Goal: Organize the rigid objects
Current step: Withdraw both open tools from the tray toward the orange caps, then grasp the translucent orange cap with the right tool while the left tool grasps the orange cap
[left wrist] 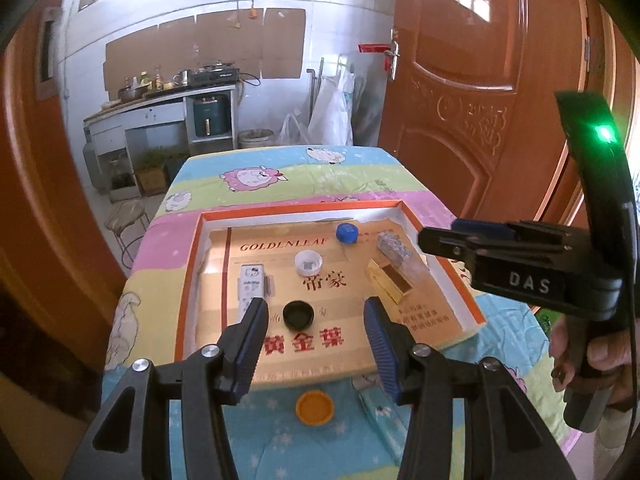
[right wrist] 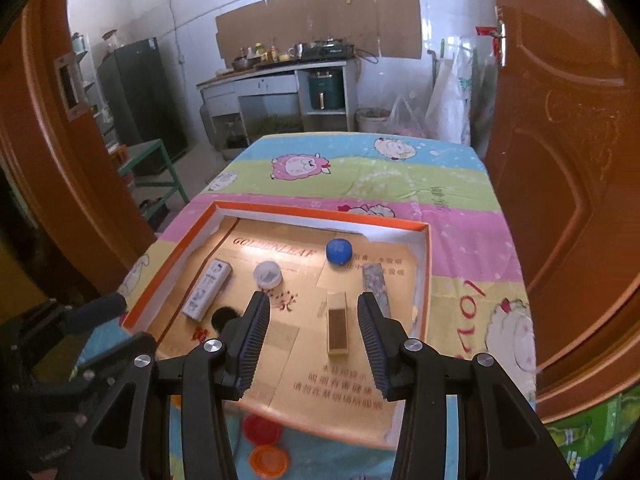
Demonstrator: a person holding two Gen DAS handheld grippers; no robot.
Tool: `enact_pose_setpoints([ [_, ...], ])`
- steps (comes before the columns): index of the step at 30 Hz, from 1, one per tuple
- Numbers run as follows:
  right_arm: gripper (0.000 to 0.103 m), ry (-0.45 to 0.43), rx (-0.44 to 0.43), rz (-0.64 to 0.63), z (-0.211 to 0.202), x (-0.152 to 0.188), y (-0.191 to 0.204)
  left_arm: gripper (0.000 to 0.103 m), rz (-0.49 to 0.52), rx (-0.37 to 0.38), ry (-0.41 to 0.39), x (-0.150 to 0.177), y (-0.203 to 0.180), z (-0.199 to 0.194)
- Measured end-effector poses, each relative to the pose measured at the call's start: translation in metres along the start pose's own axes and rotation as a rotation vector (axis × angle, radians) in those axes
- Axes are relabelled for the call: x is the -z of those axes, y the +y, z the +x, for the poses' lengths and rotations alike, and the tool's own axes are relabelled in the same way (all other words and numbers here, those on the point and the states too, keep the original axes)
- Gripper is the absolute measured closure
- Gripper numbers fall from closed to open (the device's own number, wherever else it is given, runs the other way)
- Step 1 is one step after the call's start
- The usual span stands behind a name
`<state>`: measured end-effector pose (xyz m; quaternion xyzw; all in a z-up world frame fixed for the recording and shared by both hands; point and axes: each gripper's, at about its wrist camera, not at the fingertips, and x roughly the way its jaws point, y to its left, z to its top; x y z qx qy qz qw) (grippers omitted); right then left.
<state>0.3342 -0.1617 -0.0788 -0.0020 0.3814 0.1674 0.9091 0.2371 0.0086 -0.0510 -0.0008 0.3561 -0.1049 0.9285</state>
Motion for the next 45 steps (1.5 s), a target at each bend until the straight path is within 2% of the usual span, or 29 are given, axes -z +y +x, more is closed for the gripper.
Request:
enact_pose_setpoints([
  [14,0.056,-0.034,0.046,0.022,-0.060,0.060,0.030,0.053,-0.053,0.024,-0.028,0.033,0.012,-0.050],
  [25,0.056,-0.065,0.096,-0.005,-0.089,0.100,0.051,0.053,-0.080,0.036,-0.039,0.054,0.017,-0.068],
  [34,0.056,-0.022,0.124,-0.019,-0.066,0.140,0.058,0.053,-0.119,0.035,-0.006,0.075,0.021,-0.054],
  [45,0.056,0.041,0.111,-0.021,-0.034,0.152,0.053,0.053,-0.123,0.033,0.049,0.087,0.026,-0.031],
])
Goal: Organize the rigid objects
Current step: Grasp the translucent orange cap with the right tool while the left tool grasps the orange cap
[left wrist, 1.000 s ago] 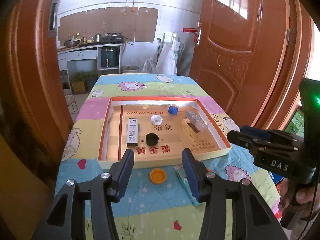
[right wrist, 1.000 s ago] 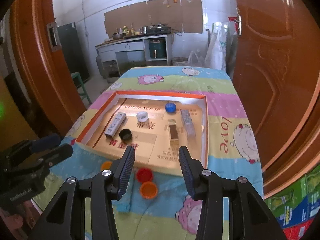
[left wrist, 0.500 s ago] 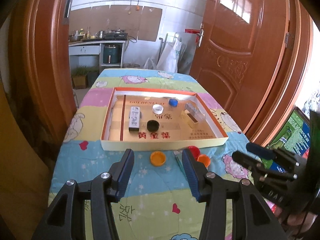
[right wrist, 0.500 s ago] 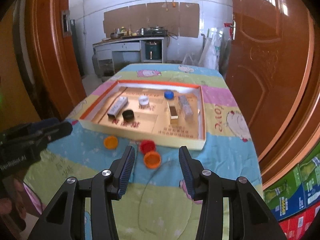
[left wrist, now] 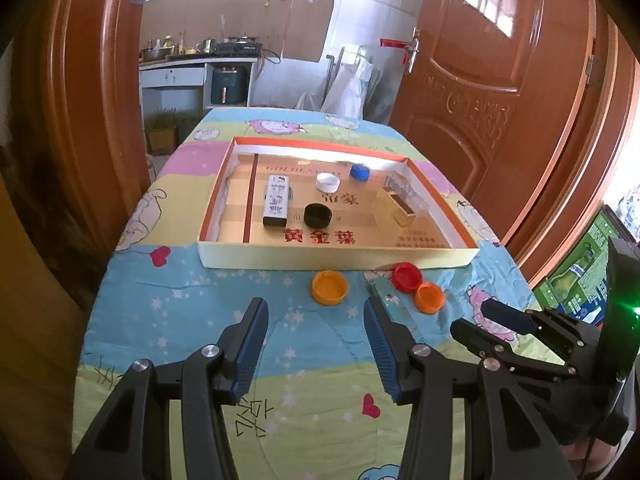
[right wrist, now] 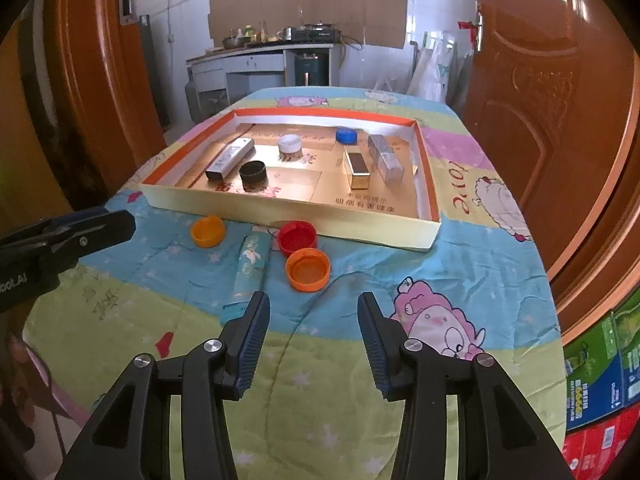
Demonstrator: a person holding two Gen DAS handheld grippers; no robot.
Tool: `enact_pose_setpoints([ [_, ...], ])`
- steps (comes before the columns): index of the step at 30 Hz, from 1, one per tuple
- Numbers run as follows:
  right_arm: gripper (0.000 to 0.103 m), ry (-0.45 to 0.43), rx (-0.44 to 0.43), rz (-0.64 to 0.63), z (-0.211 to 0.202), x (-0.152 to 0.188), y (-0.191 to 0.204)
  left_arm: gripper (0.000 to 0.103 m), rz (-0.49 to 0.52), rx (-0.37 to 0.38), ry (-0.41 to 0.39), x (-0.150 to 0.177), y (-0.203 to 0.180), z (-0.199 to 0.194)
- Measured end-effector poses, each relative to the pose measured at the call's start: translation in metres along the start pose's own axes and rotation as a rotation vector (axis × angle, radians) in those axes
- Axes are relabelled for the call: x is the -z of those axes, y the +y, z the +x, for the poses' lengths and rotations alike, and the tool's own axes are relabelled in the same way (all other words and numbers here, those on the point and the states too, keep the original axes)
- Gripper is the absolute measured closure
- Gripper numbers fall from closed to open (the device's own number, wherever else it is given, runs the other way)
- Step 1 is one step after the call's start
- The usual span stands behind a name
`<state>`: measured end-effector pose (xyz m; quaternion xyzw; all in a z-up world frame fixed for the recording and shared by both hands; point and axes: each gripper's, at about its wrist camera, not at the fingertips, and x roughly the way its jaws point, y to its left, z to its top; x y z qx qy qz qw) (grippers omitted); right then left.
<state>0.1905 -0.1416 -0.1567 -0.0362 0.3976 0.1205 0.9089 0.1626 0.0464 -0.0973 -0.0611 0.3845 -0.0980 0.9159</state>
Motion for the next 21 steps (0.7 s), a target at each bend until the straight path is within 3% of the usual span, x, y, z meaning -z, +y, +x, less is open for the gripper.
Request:
enact_pose_setpoints([
  [17,0.056,0.069,-0.004,-0.021,0.054,-0.019,0.003,0.053,0.025,0.001,0.080,-0.002,-0.001,0.038],
  [18,0.060,0.068,-0.003,-0.022,0.055,-0.020,0.003,0.053,0.028,0.000,0.087,-0.003,-0.002,0.041],
  [19,0.071,0.067,0.000,-0.022,0.055,-0.020,0.002,0.053,0.031,0.001,0.094,-0.004,-0.003,0.045],
  [21,0.073,0.067,0.010,-0.021,0.056,-0.020,0.001,0.053,0.040,0.002,0.106,-0.005,-0.006,0.053],
])
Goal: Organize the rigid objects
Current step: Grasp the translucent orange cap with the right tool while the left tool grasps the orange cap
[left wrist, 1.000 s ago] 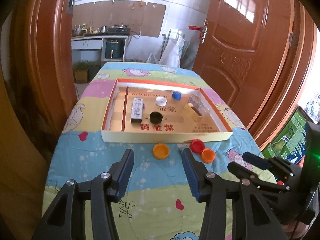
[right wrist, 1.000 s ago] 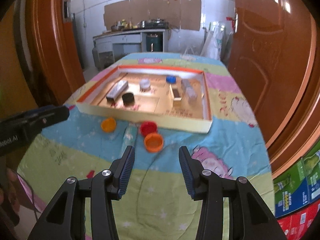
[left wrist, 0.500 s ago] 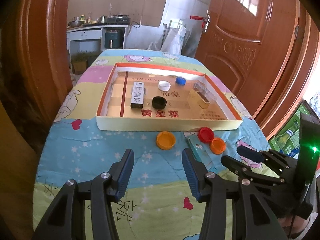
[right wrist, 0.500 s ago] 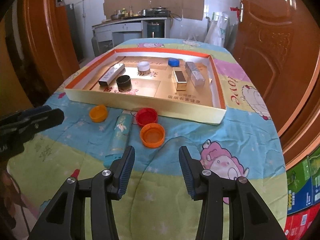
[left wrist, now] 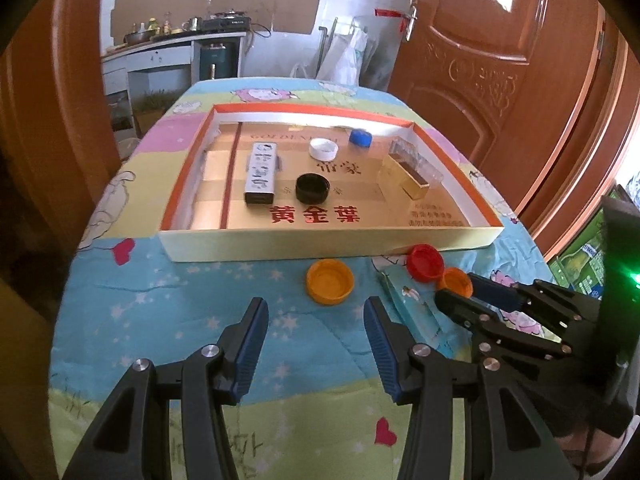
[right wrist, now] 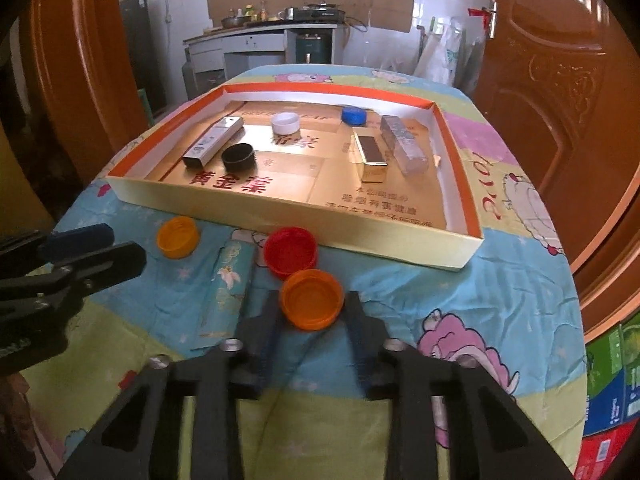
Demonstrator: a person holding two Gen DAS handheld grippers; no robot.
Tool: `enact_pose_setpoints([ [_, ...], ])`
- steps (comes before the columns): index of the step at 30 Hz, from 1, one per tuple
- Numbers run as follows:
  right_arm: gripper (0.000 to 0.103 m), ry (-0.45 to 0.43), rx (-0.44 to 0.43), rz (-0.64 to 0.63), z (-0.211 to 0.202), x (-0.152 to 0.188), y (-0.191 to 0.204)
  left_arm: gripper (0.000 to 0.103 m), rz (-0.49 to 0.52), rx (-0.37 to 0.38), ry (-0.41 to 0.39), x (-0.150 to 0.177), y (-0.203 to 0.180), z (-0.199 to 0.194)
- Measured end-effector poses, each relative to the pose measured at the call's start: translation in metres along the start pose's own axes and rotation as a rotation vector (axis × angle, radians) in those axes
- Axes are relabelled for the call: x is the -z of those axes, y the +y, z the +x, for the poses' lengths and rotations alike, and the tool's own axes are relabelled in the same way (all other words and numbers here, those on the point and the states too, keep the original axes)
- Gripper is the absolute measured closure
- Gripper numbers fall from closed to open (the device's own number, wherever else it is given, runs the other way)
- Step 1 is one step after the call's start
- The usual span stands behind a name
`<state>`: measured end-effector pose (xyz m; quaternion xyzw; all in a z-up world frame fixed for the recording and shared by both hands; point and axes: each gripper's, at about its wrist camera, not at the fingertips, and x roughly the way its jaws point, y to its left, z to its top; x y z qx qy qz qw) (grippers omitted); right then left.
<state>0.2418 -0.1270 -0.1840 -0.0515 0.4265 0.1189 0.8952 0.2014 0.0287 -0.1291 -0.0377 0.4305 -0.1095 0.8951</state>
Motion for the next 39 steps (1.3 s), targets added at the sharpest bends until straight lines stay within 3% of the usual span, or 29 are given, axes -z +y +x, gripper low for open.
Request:
enact_pose_setpoints([
  [10,0.073,-0.002,-0.028,0.042,-0.008,0.006,-0.010,0.053,0.065,-0.053,0.055,-0.010,-0.017,0.036],
  [15,0.073,-0.005,-0.041,0.058,-0.012,0.010,-0.016,0.053,0.048,-0.053,0.039,-0.013,-0.015,0.038],
  [16,0.073,-0.005,-0.042,0.062,-0.012,0.010,-0.017,0.054,0.039,-0.054,0.033,-0.013,-0.014,0.038],
  [19,0.072,-0.007,-0.047,0.074,-0.013,0.012,-0.019,0.072,0.048,-0.108,0.017,-0.011,-0.014,0.037],
  [25,0.073,-0.009,-0.047,0.079,-0.014,0.014,-0.019,0.073,-0.005,-0.054,0.007,-0.010,-0.003,0.033],
  [39,0.072,-0.062,-0.036,0.069,-0.045,0.011,-0.017,0.072,-0.017,-0.063,-0.065,-0.011,-0.004,-0.009],
])
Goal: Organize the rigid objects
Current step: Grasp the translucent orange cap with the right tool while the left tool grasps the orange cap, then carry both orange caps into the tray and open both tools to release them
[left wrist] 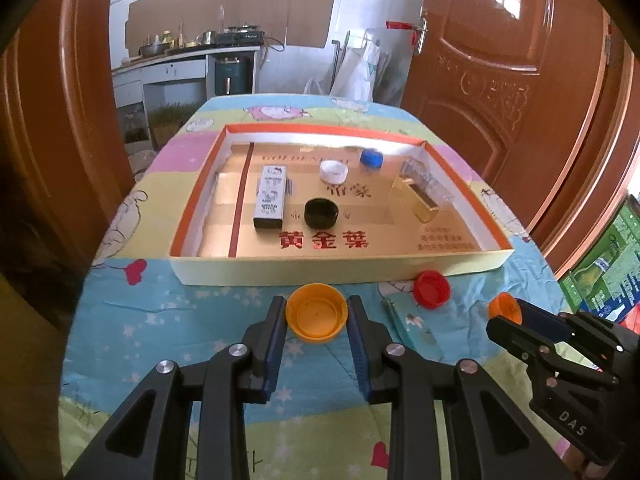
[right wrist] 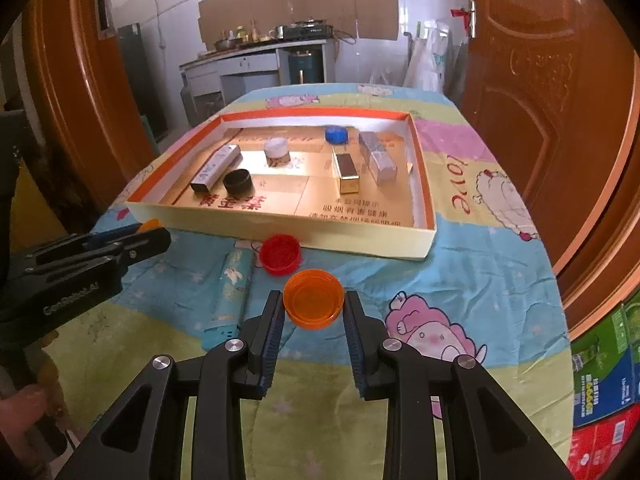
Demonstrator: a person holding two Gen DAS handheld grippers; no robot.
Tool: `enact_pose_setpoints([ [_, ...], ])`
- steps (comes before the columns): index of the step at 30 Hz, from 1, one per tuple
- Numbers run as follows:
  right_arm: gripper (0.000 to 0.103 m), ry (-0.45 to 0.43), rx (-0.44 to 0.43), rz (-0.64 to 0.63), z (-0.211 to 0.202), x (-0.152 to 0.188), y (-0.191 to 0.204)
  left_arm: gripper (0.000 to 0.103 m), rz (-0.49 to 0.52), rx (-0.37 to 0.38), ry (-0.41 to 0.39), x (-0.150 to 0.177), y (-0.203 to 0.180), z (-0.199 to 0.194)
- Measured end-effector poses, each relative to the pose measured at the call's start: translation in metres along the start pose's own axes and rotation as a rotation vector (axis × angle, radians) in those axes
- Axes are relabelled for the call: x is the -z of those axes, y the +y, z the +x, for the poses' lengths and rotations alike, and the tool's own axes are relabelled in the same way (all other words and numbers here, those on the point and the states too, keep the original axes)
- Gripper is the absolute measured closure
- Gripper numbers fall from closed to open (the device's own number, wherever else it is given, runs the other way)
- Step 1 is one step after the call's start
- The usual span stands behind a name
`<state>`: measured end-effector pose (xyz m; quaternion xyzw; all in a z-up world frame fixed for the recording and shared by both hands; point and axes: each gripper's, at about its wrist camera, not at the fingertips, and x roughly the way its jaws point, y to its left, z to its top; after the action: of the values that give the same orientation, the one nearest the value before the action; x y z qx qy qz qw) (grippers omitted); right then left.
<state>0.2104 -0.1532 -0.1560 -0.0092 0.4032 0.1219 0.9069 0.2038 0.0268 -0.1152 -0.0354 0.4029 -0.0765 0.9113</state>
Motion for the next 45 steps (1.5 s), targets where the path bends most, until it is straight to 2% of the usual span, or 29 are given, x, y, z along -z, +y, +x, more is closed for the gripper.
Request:
enact_pose_setpoints([
  [20,0.072,-0.086,-0.011,-0.088,-0.036,-0.030,0.026,0.072,-0.030,-0.024,-0.107,-0.010,0.011,-0.051],
  [45,0.072,-0.115,-0.040,-0.119,-0.025,-0.069,0.021,0.072,0.000,-0.043,-0.141,-0.045,0.015,-0.049],
])
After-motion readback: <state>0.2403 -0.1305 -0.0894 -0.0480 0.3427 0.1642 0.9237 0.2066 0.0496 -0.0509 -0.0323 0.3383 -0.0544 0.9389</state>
